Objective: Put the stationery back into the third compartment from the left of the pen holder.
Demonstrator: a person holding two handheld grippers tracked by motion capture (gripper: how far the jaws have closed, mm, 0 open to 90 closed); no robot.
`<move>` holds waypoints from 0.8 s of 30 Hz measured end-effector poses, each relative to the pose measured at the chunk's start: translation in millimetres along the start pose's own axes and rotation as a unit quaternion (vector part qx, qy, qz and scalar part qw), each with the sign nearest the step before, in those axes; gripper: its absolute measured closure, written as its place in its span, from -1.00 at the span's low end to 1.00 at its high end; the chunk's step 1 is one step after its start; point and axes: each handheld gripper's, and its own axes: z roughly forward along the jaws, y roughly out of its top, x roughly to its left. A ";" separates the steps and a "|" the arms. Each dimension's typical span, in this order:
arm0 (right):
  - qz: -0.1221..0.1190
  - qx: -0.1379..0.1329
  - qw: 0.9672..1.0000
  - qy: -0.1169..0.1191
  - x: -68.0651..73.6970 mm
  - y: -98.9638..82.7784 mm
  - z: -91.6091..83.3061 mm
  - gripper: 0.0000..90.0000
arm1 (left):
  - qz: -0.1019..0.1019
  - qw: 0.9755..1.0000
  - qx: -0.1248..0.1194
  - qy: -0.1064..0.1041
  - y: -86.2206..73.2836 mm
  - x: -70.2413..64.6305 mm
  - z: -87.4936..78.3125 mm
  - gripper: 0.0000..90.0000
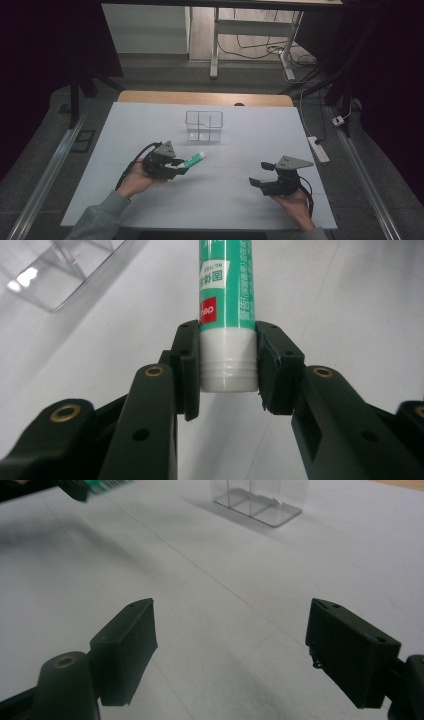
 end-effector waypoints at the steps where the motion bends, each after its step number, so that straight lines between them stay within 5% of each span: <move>1: -0.001 -0.001 1.000 0.000 1.2 0.9 0.3 -0.57 | 0.002 1.000 0.000 -0.001 1.9 -0.6 1.2 0.42; 24: -0.027 0.010 1.000 -0.004 16.8 12.9 16.5 -0.57 | 0.060 0.998 0.011 -0.011 37.8 -7.9 22.3 0.42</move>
